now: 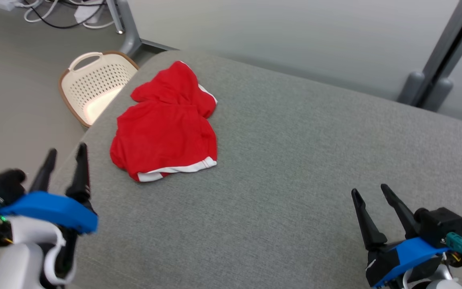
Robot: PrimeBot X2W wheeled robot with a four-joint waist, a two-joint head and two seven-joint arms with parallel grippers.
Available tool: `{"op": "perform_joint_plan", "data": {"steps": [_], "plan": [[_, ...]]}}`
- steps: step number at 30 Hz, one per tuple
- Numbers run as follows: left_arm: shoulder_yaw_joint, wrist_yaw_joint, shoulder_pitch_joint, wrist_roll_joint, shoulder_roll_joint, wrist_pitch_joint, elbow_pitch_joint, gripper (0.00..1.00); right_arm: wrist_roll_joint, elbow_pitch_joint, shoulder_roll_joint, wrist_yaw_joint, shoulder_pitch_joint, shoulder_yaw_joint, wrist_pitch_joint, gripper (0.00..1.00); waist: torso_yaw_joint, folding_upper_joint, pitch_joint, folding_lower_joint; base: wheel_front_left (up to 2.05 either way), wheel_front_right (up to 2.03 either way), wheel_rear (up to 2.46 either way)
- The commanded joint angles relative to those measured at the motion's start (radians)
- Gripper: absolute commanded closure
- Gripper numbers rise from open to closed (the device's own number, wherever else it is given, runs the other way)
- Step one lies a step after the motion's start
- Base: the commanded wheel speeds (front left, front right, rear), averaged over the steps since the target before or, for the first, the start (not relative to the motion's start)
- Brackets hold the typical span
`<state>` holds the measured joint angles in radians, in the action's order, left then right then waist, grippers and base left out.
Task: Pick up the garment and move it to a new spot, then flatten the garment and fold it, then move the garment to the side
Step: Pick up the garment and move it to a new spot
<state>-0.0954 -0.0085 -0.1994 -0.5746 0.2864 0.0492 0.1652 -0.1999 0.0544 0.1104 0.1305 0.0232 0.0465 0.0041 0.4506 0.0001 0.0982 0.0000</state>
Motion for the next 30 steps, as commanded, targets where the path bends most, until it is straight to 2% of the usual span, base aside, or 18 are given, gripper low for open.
{"op": "perform_joint_plan", "data": {"steps": [1, 7, 14, 20, 22, 27, 30], "plan": [[0.011, 0.007, -0.027, -0.009, 0.006, 0.013, -0.004, 0.00, 0.006, -0.007, 0.008, 0.001, 0.019, 0.000, 0.003, 0.00, -0.029, -0.0001, 0.033, 0.0000, 0.00, 0.00, 0.00], [0.103, 0.067, -0.135, -0.088, 0.076, 0.167, 0.012, 0.00, 0.007, -0.041, 0.029, 0.000, 0.069, 0.026, 0.022, 0.00, -0.108, -0.0001, 0.135, 0.0000, 0.00, 0.00, 0.00], [0.199, 0.107, -0.198, -0.198, 0.146, 0.318, 0.062, 0.00, 0.009, -0.083, 0.054, 0.000, 0.132, 0.049, 0.040, 0.00, -0.218, -0.0001, 0.273, 0.0000, 0.00, 0.00, 0.00], [0.253, 0.141, -0.224, -0.234, 0.223, 0.403, 0.115, 0.00, 0.009, -0.118, 0.073, 0.000, 0.184, 0.067, 0.048, 0.00, -0.305, -0.0001, 0.388, 0.0000, 0.00, 0.00, 0.00], [0.266, 0.123, -0.236, -0.250, 0.246, 0.424, 0.162, 0.00, 0.008, -0.125, 0.076, 0.000, 0.195, 0.066, 0.044, 0.00, -0.328, -0.0001, 0.415, 0.0000, 0.00, 0.00, 0.00], [0.272, 0.110, -0.237, -0.258, 0.289, 0.455, 0.254, 0.00, 0.007, -0.132, 0.074, 0.001, 0.207, 0.068, 0.033, 0.00, -0.380, -0.0001, 0.452, 0.0000, 0.00, 0.00, 0.00], [0.276, 0.109, -0.217, -0.264, 0.294, 0.465, 0.309, 0.00, 0.002, -0.129, 0.066, 0.000, 0.208, 0.077, 0.024, 0.00, -0.414, -0.0001, 0.456, 0.0000, 0.00, 0.00, 0.00]]}}
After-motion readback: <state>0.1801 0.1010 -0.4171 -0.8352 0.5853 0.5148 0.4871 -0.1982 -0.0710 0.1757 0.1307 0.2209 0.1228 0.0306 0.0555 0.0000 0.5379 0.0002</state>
